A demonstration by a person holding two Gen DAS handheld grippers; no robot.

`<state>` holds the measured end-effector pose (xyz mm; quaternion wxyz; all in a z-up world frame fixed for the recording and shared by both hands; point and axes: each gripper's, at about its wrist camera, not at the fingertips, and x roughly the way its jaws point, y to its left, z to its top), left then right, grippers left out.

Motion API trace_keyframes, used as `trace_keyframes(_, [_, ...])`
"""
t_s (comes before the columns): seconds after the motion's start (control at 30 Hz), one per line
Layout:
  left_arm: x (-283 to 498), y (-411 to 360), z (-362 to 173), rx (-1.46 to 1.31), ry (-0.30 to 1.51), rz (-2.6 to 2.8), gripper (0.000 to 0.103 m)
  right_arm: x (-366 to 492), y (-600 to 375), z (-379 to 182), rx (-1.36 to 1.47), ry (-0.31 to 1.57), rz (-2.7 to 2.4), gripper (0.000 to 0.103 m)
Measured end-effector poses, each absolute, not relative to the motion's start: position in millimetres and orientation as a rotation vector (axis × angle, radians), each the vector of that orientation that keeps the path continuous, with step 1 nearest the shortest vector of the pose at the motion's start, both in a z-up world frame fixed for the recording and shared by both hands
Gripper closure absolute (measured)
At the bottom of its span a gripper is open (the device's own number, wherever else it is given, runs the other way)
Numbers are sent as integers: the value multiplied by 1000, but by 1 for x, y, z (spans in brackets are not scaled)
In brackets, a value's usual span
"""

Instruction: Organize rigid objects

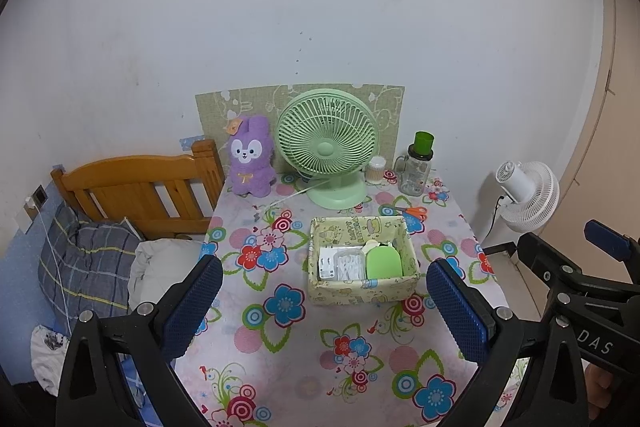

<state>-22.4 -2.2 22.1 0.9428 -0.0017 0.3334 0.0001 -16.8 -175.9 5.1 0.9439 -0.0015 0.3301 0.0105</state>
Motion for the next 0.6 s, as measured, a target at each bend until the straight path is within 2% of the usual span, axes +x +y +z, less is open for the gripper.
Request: trace_keyframes(0.6, [-17, -2, 22, -11, 659, 19, 0, -11, -173, 7, -19, 647, 36, 2])
